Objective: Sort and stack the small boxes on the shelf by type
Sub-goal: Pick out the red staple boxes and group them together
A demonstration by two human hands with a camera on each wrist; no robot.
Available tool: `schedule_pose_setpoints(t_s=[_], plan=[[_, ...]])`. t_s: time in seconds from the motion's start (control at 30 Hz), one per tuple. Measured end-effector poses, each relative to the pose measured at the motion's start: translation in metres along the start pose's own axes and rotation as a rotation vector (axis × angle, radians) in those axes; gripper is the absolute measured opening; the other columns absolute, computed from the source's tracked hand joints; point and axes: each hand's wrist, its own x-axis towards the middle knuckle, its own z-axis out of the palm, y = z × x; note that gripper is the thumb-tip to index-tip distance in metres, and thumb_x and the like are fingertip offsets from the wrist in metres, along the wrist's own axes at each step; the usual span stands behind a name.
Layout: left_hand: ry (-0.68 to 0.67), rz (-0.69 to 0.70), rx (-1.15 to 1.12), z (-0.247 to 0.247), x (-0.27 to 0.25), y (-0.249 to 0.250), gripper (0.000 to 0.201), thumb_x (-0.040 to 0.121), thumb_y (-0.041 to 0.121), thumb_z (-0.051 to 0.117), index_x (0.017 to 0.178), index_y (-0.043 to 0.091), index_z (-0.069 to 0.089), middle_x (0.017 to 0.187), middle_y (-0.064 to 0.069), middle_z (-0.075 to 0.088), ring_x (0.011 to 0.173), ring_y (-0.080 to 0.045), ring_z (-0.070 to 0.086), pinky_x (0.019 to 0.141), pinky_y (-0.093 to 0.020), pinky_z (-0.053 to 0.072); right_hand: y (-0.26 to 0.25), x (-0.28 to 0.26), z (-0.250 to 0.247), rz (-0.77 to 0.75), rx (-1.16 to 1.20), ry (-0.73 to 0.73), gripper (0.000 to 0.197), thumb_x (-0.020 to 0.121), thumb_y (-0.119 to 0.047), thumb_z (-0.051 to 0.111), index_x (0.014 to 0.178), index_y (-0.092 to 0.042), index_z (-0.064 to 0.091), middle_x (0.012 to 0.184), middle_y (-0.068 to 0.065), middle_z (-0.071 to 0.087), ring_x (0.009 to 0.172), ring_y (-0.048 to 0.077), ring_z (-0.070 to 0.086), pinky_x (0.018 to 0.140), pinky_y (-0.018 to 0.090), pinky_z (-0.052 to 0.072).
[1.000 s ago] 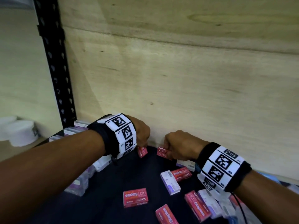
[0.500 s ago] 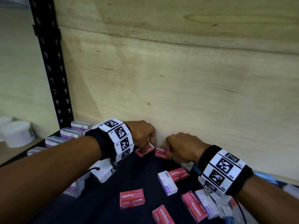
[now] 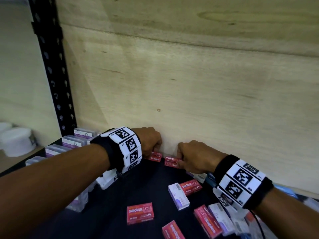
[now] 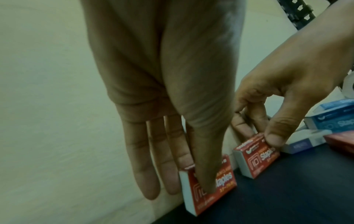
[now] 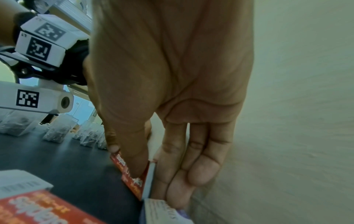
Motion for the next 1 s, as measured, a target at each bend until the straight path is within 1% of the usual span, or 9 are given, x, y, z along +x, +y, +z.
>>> schedule_pose_setpoints(t_s=[0.17, 0.27, 0.4, 0.5, 0.57, 0.63, 0.73, 0.87, 1.0], plan=[[0.028, 0.008, 0.033, 0.003, 0.0, -0.001, 0.03, 0.079, 0.008, 0.075, 0.107, 0.017, 0.067, 0.108, -0.004, 0.062, 0.093, -0.023, 0.062, 0.067, -0.026, 0.042, 0.001, -0.001, 0.0, -0.01, 0.002, 0.007, 0.036, 0.09, -0.039, 0.065, 0.118, -0.018, 0.055, 0.115, 0.008, 0.06, 0.102, 0.028, 0.059, 0.083, 0.036, 0.051], [0.016, -0.015, 0.066, -0.001, -0.006, -0.003, 0.035, 0.08, 0.014, 0.076, 0.112, 0.017, 0.063, 0.112, -0.004, 0.058, 0.095, -0.023, 0.06, 0.07, -0.027, 0.043, 0.001, -0.005, 0.0, -0.026, 0.035, -0.01, 0.038, 0.092, -0.041, 0.062, 0.12, -0.018, 0.05, 0.114, 0.007, 0.06, 0.101, 0.027, 0.059, 0.085, 0.036, 0.051], [0.0, -0.043, 0.089, -0.011, -0.021, -0.001, 0.033, 0.085, 0.029, 0.073, 0.113, 0.018, 0.061, 0.111, -0.001, 0.058, 0.095, -0.02, 0.058, 0.072, -0.028, 0.045, 0.003, -0.017, -0.001, -0.046, 0.089, -0.065, 0.026, 0.094, -0.039, 0.058, 0.112, -0.025, 0.046, 0.107, 0.001, 0.061, 0.096, 0.022, 0.059, 0.083, 0.036, 0.051], [-0.096, -0.02, -0.006, -0.014, -0.039, 0.006, 0.03, 0.082, 0.038, 0.074, 0.102, 0.018, 0.065, 0.097, 0.003, 0.066, 0.09, -0.017, 0.062, 0.081, -0.032, 0.053, 0.002, -0.03, -0.006, -0.084, 0.078, -0.008, 0.016, 0.091, -0.028, 0.06, 0.105, -0.026, 0.053, 0.099, -0.006, 0.054, 0.091, 0.018, 0.056, 0.074, 0.028, 0.045], [-0.209, -0.018, -0.045, -0.013, -0.051, 0.011, 0.032, 0.081, 0.041, 0.075, 0.102, 0.019, 0.068, 0.095, 0.006, 0.067, 0.089, -0.013, 0.061, 0.087, -0.034, 0.053, 0.002, -0.037, -0.008, -0.108, 0.098, -0.038, 0.018, 0.088, -0.02, 0.06, 0.105, -0.024, 0.06, 0.093, -0.009, 0.053, 0.088, 0.015, 0.055, 0.07, 0.023, 0.043], [-0.31, -0.026, -0.073, -0.009, -0.063, 0.015, 0.035, 0.08, 0.043, 0.076, 0.105, 0.02, 0.069, 0.101, 0.004, 0.069, 0.092, -0.013, 0.061, 0.091, -0.036, 0.052, 0.0, -0.047, -0.01, -0.105, 0.094, -0.137, 0.024, 0.088, -0.018, 0.061, 0.111, -0.022, 0.063, 0.101, -0.006, 0.06, 0.092, 0.015, 0.057, 0.072, 0.022, 0.042], [-0.398, -0.012, -0.106, -0.002, -0.079, 0.019, 0.04, 0.078, 0.042, 0.077, 0.11, 0.021, 0.067, 0.106, 0.003, 0.069, 0.093, -0.013, 0.06, 0.094, -0.036, 0.051, -0.005, -0.057, -0.011, -0.063, 0.007, -0.23, 0.032, 0.088, -0.024, 0.068, 0.12, -0.025, 0.062, 0.118, -0.003, 0.063, 0.1, 0.016, 0.059, 0.079, 0.025, 0.042], [-0.393, 0.009, -0.106, 0.009, -0.094, 0.025, 0.044, 0.074, 0.042, 0.081, 0.11, 0.023, 0.063, 0.09, 0.01, 0.065, 0.084, -0.009, 0.058, 0.087, -0.031, 0.05, -0.01, -0.063, -0.007, -0.008, -0.028, -0.2, 0.044, 0.081, -0.024, 0.077, 0.122, -0.029, 0.06, 0.125, -0.002, 0.06, 0.096, 0.016, 0.054, 0.08, 0.028, 0.044], [-0.314, 0.044, -0.063, 0.02, -0.107, 0.033, 0.048, 0.075, 0.044, 0.079, 0.115, 0.024, 0.06, 0.08, 0.017, 0.057, 0.079, -0.007, 0.054, 0.082, -0.029, 0.048, -0.016, -0.068, -0.004, 0.0, -0.079, -0.166, 0.053, 0.08, -0.021, 0.078, 0.128, -0.027, 0.057, 0.128, 0.0, 0.059, 0.11, 0.022, 0.058, 0.089, 0.031, 0.046]])
